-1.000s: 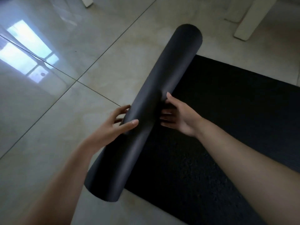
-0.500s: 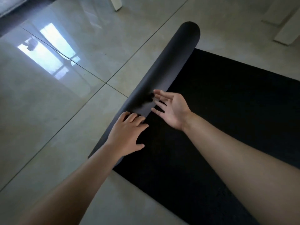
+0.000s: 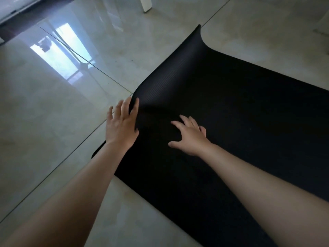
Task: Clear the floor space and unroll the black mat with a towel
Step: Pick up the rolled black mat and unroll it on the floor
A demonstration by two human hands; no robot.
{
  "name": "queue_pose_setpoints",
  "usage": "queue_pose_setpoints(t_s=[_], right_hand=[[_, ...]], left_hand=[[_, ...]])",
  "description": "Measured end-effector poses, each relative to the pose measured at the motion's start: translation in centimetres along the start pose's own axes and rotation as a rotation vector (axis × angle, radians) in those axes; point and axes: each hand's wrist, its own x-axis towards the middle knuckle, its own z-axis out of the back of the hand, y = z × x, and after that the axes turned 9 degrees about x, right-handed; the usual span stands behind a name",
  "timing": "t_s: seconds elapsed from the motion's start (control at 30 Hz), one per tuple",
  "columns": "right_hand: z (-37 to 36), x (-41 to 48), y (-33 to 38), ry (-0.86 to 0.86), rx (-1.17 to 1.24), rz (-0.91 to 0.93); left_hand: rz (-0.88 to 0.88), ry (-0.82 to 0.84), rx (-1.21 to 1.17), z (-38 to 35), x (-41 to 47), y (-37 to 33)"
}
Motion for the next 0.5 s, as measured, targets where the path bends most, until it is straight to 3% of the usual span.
queue_pose_setpoints(t_s=[0.2,0.33,0.4,0.5], right_hand=[[0.0,4.1,2.2,0.002,-0.201,0.000],[-0.1,6.2,3.3,-0.030,-0.419,0.001],[0.2,6.7,3.9,-0.002,-0.476,0.001],[1.5,6.1,3.7,0.096,-0.370,-0.007]], left_hand=[[-0.094,0.133,0.171,-2.1,2.5,1.1],[-0.010,0.372,-0.175,-2.6,5.0,1.5],[0.018,0.404,-0.285,-3.2,5.6,2.5],[0.043,0.375,-0.313,-3.6,5.7,2.3]])
